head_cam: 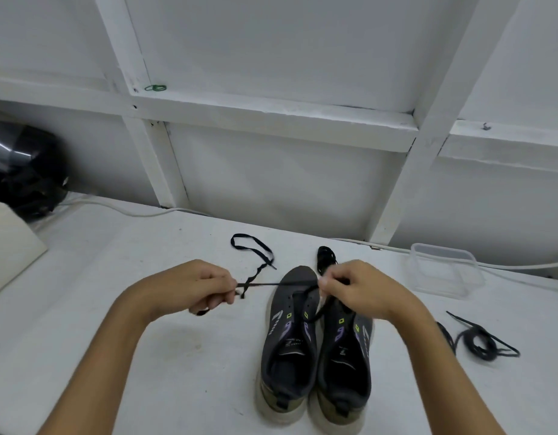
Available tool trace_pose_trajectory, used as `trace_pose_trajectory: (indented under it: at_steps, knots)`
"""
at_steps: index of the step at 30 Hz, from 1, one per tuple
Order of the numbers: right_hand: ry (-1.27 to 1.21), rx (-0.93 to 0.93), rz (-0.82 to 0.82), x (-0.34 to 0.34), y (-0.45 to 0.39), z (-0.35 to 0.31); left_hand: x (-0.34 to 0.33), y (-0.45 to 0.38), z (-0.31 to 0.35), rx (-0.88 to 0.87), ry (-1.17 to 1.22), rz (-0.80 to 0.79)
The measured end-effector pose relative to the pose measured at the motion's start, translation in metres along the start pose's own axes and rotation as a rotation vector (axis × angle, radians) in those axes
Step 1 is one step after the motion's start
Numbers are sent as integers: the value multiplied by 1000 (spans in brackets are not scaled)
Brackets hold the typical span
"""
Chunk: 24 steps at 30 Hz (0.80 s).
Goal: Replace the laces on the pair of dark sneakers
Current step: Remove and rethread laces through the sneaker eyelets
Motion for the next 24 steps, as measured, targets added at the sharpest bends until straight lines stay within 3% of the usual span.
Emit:
trace_pose_trajectory:
  at_steps: [3,6,11,15,19,24]
  knots:
    - [38,-74,-86,-8,2,9,-5,1,-4,46,-19,-30]
    - [-32,59,0,-17,-2,-21,-27,-13,4,1,-5,-77]
    - [-91,206,-20,-29,-10,-50,-42,-27,13,-72,12,-65]
    - [-63,-11,117,-8,-6,6,-15,-16,1,-48,79,18]
    - [2,-113,-1,-18,1,23,-9,-14,-6,-12,59,38]
    - [-72,128,35,-34,-10,-41,-41,-30,12,-51,13,-35]
Point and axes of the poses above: each hand's wrist, its own y-axis away from the middle knuckle, its own x-axis out of the back of the hand, z = x × y, the point moved 3 cm from there along -y, towards the middle knuckle, and after that the axes turned 15 degrees about y, right-handed, at the moved point
